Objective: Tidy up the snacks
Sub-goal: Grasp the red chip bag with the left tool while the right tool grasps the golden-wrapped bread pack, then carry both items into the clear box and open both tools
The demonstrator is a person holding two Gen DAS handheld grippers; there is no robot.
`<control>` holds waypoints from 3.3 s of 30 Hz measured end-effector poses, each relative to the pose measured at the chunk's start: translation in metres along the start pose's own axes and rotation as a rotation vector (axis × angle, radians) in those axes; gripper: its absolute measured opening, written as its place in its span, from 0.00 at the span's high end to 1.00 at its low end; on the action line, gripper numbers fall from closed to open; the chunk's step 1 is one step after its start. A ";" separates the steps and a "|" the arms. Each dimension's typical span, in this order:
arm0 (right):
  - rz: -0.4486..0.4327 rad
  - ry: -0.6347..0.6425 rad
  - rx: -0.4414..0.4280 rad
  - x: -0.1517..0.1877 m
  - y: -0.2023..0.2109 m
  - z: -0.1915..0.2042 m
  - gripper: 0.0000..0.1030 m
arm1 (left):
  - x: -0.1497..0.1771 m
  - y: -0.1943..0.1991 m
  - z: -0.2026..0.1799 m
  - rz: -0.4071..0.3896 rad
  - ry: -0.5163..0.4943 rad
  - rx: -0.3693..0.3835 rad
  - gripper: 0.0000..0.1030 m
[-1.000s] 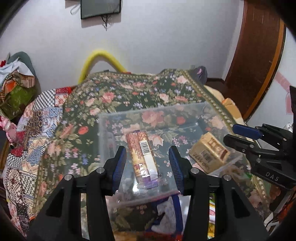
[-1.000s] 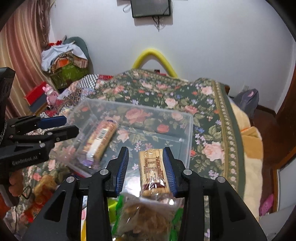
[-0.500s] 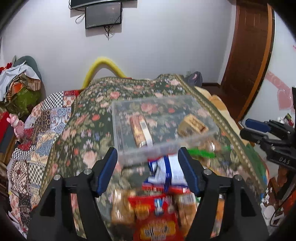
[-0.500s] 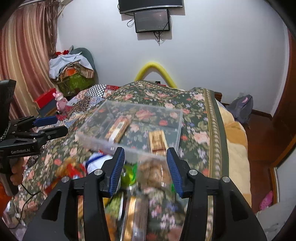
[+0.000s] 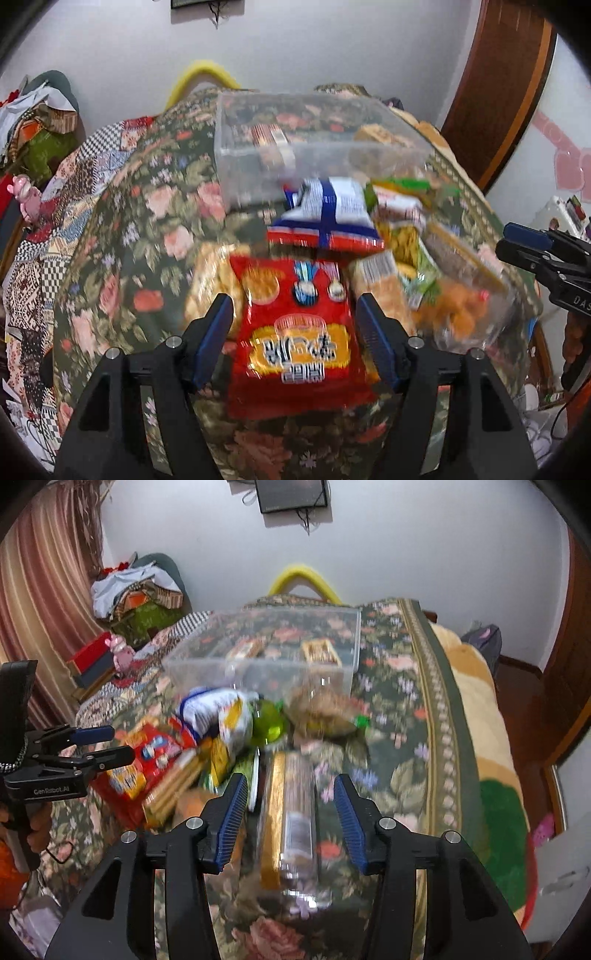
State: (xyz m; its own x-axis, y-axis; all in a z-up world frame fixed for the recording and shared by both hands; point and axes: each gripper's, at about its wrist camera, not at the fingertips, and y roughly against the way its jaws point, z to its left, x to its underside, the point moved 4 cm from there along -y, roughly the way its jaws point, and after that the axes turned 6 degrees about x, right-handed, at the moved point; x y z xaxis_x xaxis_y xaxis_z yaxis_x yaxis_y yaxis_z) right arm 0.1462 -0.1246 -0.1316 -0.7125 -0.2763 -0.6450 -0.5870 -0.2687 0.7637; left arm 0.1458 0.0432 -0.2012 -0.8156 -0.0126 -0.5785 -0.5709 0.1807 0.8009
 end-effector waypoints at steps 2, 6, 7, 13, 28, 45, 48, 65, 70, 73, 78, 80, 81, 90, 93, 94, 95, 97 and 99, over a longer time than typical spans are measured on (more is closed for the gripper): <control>0.027 -0.001 -0.005 0.008 -0.007 -0.001 0.56 | 0.006 -0.005 -0.001 0.012 0.005 -0.004 0.33; 0.080 -0.016 -0.023 0.019 -0.022 -0.002 0.56 | 0.012 -0.014 -0.010 0.004 -0.040 -0.041 0.25; 0.087 -0.021 -0.029 0.021 -0.024 -0.003 0.56 | 0.014 -0.018 -0.011 0.012 -0.048 -0.052 0.24; 0.108 -0.035 -0.044 0.026 -0.033 -0.003 0.56 | 0.015 -0.036 -0.005 0.033 -0.034 -0.074 0.20; 0.110 -0.058 -0.074 0.029 -0.044 0.000 0.66 | 0.009 -0.048 -0.001 0.002 -0.015 -0.025 0.36; -0.001 -0.083 -0.038 0.006 -0.006 -0.015 0.67 | -0.017 0.017 -0.010 -0.157 0.009 0.007 0.36; -0.038 -0.079 -0.038 -0.005 0.001 -0.015 0.67 | -0.028 0.027 -0.010 -0.190 0.008 0.010 0.36; -0.222 -0.049 -0.057 -0.080 0.008 -0.007 0.67 | -0.110 0.037 -0.006 -0.328 -0.017 0.013 0.36; -0.239 -0.033 -0.075 -0.097 -0.004 0.002 0.67 | -0.126 0.020 -0.002 -0.322 -0.013 0.013 0.36; -0.228 -0.031 -0.097 -0.107 -0.019 0.007 0.67 | -0.137 0.006 0.002 -0.315 -0.005 0.005 0.36; -0.185 -0.037 -0.124 -0.120 -0.047 0.013 0.67 | -0.148 -0.018 0.014 -0.291 0.035 0.016 0.36; -0.163 -0.033 -0.117 -0.124 -0.061 0.016 0.67 | -0.152 -0.029 0.020 -0.274 0.048 0.017 0.36; -0.153 -0.031 -0.110 -0.126 -0.068 0.017 0.67 | -0.153 -0.033 0.021 -0.267 0.052 0.016 0.36; -0.048 -0.073 -0.116 -0.139 -0.114 0.011 0.67 | -0.169 -0.077 0.043 -0.197 0.091 0.023 0.36; -0.025 -0.073 -0.110 -0.142 -0.123 0.011 0.67 | -0.176 -0.088 0.046 -0.178 0.094 0.023 0.36; -0.018 -0.072 -0.105 -0.142 -0.125 0.012 0.67 | -0.178 -0.092 0.046 -0.169 0.093 0.022 0.36; -0.010 -0.069 -0.101 -0.142 -0.129 0.012 0.67 | -0.179 -0.097 0.047 -0.159 0.092 0.021 0.36; 0.007 -0.062 -0.093 -0.140 -0.135 0.013 0.67 | -0.182 -0.102 0.047 -0.144 0.092 0.013 0.36; 0.024 -0.055 -0.089 -0.138 -0.139 0.013 0.67 | -0.183 -0.107 0.048 -0.131 0.089 0.007 0.36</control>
State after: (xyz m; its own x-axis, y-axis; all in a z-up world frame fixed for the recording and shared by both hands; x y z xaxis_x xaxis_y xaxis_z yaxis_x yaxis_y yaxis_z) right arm 0.3210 -0.0369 -0.1482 -0.7474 -0.2329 -0.6222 -0.5350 -0.3443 0.7716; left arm 0.3608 0.0737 -0.1890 -0.7394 -0.1240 -0.6617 -0.6726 0.1782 0.7182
